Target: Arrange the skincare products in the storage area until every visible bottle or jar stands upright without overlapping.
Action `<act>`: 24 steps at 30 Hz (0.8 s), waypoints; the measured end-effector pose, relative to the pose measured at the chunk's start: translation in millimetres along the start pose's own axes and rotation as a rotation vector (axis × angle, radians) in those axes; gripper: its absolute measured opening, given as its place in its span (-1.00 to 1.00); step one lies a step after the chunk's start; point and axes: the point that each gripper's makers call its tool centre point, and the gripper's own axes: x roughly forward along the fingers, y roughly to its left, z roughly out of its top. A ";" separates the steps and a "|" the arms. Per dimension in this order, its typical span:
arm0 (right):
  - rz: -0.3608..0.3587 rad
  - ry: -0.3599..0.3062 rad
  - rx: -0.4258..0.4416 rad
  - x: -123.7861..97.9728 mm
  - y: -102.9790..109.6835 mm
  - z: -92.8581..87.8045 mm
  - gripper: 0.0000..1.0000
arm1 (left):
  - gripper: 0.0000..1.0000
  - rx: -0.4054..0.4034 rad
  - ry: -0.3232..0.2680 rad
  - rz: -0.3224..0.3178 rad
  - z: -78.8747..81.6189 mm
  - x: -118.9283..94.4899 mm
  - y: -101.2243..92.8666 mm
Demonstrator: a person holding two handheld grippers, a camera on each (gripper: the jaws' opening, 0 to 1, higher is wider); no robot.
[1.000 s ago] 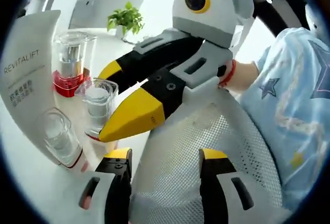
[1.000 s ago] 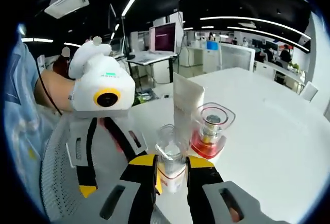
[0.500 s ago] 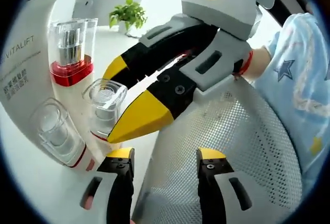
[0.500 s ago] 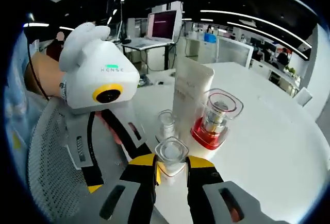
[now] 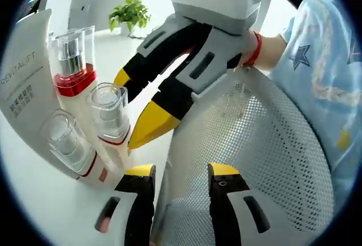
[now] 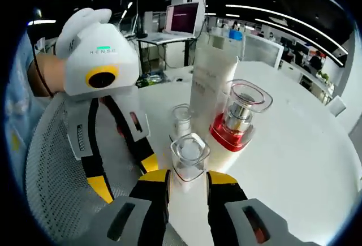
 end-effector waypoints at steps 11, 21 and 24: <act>0.019 0.077 0.002 5.3 2.5 -13.7 -0.72 | -0.60 -0.097 0.016 0.241 -18.9 -34.4 55.6; -0.001 0.069 0.009 7.0 -2.2 -11.3 -0.84 | -0.52 -0.020 0.000 0.368 -11.5 -39.3 74.6; -0.004 0.074 0.004 8.3 -2.7 -11.1 -0.85 | -0.51 -0.025 -0.017 0.378 -7.9 -39.4 77.0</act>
